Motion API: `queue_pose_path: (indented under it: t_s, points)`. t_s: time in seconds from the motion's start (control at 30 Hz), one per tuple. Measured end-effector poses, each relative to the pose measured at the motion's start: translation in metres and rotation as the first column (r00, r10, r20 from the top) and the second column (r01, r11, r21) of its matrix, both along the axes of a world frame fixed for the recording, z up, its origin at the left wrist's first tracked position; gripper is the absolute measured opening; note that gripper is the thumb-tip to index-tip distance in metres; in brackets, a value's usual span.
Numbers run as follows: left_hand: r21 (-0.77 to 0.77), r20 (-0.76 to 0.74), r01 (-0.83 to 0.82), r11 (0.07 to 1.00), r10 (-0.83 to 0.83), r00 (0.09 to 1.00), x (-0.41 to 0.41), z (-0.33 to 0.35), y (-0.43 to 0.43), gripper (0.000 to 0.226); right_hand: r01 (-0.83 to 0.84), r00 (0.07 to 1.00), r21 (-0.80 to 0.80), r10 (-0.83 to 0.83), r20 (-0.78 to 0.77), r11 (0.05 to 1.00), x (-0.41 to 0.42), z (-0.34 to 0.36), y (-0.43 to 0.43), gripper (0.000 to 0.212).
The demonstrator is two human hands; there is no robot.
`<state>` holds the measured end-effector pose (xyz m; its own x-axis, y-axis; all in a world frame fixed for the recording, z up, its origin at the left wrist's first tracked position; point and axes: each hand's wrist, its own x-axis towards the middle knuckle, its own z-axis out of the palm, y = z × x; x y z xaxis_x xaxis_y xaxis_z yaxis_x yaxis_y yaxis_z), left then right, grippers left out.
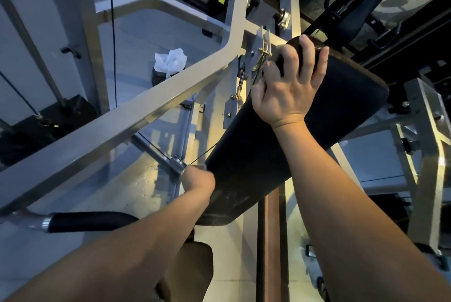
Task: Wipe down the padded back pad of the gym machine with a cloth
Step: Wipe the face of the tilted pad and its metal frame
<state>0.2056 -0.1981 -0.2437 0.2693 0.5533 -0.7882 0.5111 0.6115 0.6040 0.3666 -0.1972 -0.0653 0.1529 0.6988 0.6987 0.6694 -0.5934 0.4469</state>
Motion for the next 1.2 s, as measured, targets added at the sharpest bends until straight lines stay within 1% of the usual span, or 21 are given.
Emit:
queue_pose_path:
  t_s: [0.07, 0.1, 0.17, 0.23, 0.3, 0.33, 0.37, 0.43, 0.47, 0.57, 0.63, 0.7, 0.77, 0.83, 0.87, 0.97, 1.0, 1.03, 1.1, 1.17, 1.2]
  points:
    - [0.084, 0.143, -0.037, 0.996, 0.025, 0.989, 0.003, 0.029, -0.004, 0.026, 0.008, 1.000, 0.000, -0.008, 0.004, 1.000, -0.001, 0.000, 0.000, 0.028]
    - [0.111, 0.241, -0.054, 0.992, 0.026, 0.970, 0.005, 0.046, -0.005, 0.022, 0.013, 1.000, -0.001, -0.013, 0.002, 1.000, -0.002, 0.000, 0.000, 0.029]
    - [0.229, 0.403, -0.033, 0.973, -0.064, 0.913, 0.007, 0.081, -0.002, 0.016, 0.020, 1.000, -0.002, -0.020, 0.004, 1.000, -0.002, 0.000, 0.000, 0.030]
    - [0.423, 0.462, -0.040, 0.905, -0.177, 0.869, 0.008, 0.094, 0.001, 0.022, 0.010, 1.000, 0.006, -0.010, 0.015, 1.000, -0.001, 0.000, 0.001, 0.030]
    - [0.637, 0.381, 0.015, 0.770, -0.332, 0.863, 0.006, 0.085, 0.000, 0.024, -0.006, 1.000, 0.016, 0.006, 0.030, 1.000, -0.001, -0.001, 0.000, 0.029]
    - [0.697, 0.320, 0.078, 0.712, -0.406, 0.856, 0.003, 0.075, -0.002, 0.022, -0.014, 0.999, 0.018, 0.013, 0.032, 1.000, 0.000, -0.002, 0.000, 0.028]
    - [0.710, 0.293, 0.135, 0.692, -0.464, 0.836, 0.000, 0.066, -0.003, 0.026, -0.020, 0.999, 0.021, 0.019, 0.032, 1.000, 0.000, -0.002, 0.000, 0.028]
    - [0.704, 0.286, 0.206, 0.679, -0.537, 0.794, -0.007, 0.046, -0.004, 0.047, -0.027, 0.999, 0.017, 0.026, 0.037, 0.999, -0.001, -0.002, 0.001, 0.027]
    - [0.725, 0.255, 0.219, 0.653, -0.550, 0.796, -0.009, 0.041, -0.003, 0.048, -0.030, 0.999, 0.017, 0.029, 0.039, 0.999, -0.001, -0.001, 0.002, 0.027]
    - [0.775, 0.228, 0.165, 0.610, -0.513, 0.827, -0.012, 0.046, 0.004, 0.032, -0.033, 0.999, 0.031, 0.032, 0.036, 0.999, -0.001, 0.000, 0.001, 0.027]
    - [0.875, 0.240, 0.082, 0.478, -0.573, 0.783, -0.009, 0.059, 0.006, 0.029, -0.023, 0.999, 0.014, 0.023, 0.030, 1.000, -0.002, 0.000, 0.000, 0.028]
    - [0.972, 0.149, 0.015, 0.233, -0.666, 0.731, -0.003, 0.060, 0.008, 0.036, -0.015, 1.000, -0.002, 0.015, 0.027, 1.000, -0.002, 0.001, 0.000, 0.028]
    - [0.998, -0.056, 0.018, -0.062, -0.696, 0.715, 0.003, 0.052, 0.013, 0.046, -0.007, 1.000, -0.004, 0.007, 0.026, 1.000, -0.002, 0.001, -0.001, 0.029]
    - [0.920, -0.364, 0.152, -0.362, -0.642, 0.675, 0.001, 0.043, 0.021, 0.055, -0.010, 1.000, -0.002, 0.010, 0.026, 1.000, -0.002, 0.000, -0.002, 0.031]
    - [0.867, -0.486, 0.242, -0.436, -0.630, 0.605, -0.003, 0.039, 0.023, 0.055, -0.017, 1.000, -0.001, 0.017, 0.026, 1.000, -0.002, 0.000, -0.002, 0.031]
    - [0.694, -0.718, 0.446, -0.565, -0.587, 0.373, -0.009, 0.014, 0.012, 0.052, -0.030, 1.000, -0.011, 0.030, 0.007, 0.999, -0.003, 0.002, -0.005, 0.031]
    - [0.653, -0.753, 0.479, -0.587, -0.575, 0.320, -0.012, 0.008, 0.006, 0.051, -0.031, 0.999, -0.021, 0.031, -0.008, 0.999, -0.004, 0.002, -0.007, 0.032]
    - [0.638, -0.764, 0.486, -0.598, -0.572, 0.300, -0.014, 0.005, 0.001, 0.051, -0.036, 0.999, -0.026, 0.036, -0.027, 0.999, -0.004, 0.002, -0.007, 0.032]
    - [0.670, -0.742, 0.436, -0.601, -0.566, 0.360, -0.009, 0.017, -0.002, 0.051, -0.057, 0.996, -0.031, 0.055, -0.070, 0.998, -0.005, 0.003, -0.008, 0.034]
    - [0.751, -0.658, 0.350, -0.560, -0.586, 0.473, 0.002, 0.039, -0.001, 0.050, -0.061, 0.993, -0.056, 0.056, -0.100, 0.997, -0.004, 0.006, -0.011, 0.036]
    - [0.720, -0.694, 0.401, -0.567, -0.560, 0.453, 0.006, 0.049, 0.001, 0.052, -0.060, 0.992, -0.078, 0.051, -0.117, 0.995, -0.005, 0.007, -0.014, 0.038]
